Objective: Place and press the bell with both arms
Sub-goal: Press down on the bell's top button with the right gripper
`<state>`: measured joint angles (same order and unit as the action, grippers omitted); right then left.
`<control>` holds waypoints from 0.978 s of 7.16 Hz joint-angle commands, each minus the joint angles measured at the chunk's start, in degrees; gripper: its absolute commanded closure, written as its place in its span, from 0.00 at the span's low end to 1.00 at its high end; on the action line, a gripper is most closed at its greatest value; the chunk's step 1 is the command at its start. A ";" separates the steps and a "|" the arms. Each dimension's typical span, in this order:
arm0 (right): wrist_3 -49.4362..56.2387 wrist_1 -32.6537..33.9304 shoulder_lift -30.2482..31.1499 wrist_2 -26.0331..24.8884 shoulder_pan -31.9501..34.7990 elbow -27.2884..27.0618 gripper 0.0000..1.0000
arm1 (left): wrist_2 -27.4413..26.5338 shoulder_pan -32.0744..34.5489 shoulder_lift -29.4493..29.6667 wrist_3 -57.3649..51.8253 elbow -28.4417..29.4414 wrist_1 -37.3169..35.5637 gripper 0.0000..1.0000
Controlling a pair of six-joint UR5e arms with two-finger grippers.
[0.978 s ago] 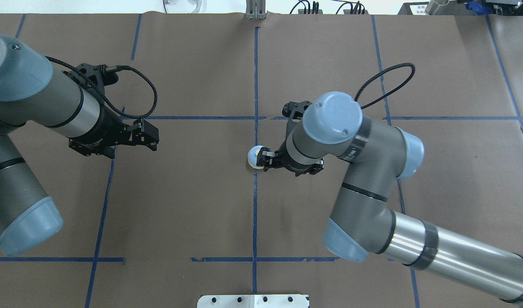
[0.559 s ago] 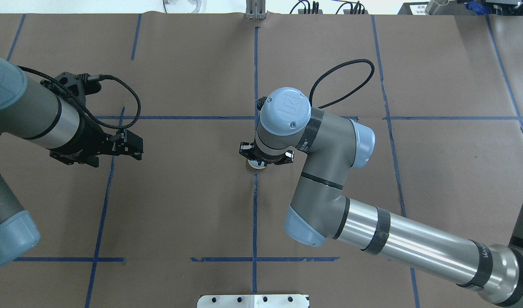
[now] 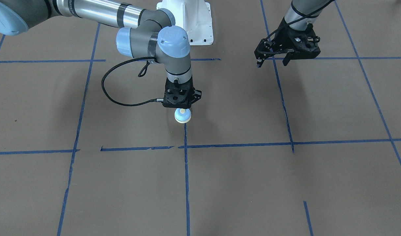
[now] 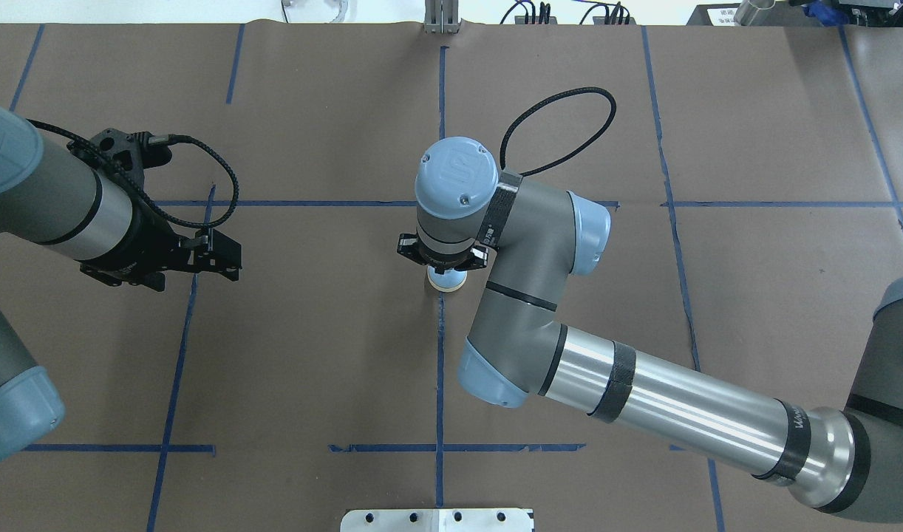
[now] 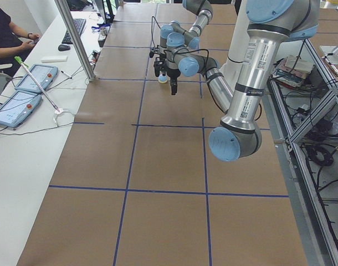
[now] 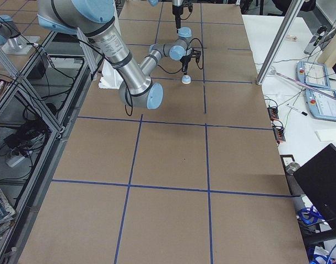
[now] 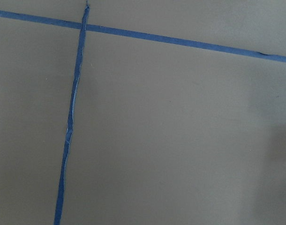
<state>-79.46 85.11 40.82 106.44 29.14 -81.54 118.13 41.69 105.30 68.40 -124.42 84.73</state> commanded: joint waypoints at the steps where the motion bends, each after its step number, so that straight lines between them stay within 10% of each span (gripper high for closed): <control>1: 0.00 0.93 -0.39 -0.10 0.56 0.15 1.00 | 0.00 -0.03 -0.01 -0.02 -0.12 0.09 0.00; 7: -0.17 0.58 0.05 -0.71 0.48 1.38 1.00 | 0.00 -0.03 -0.01 0.16 -1.08 0.00 0.00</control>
<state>-79.59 85.87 40.83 105.77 29.64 -80.74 118.13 41.66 105.31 68.55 -125.31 84.73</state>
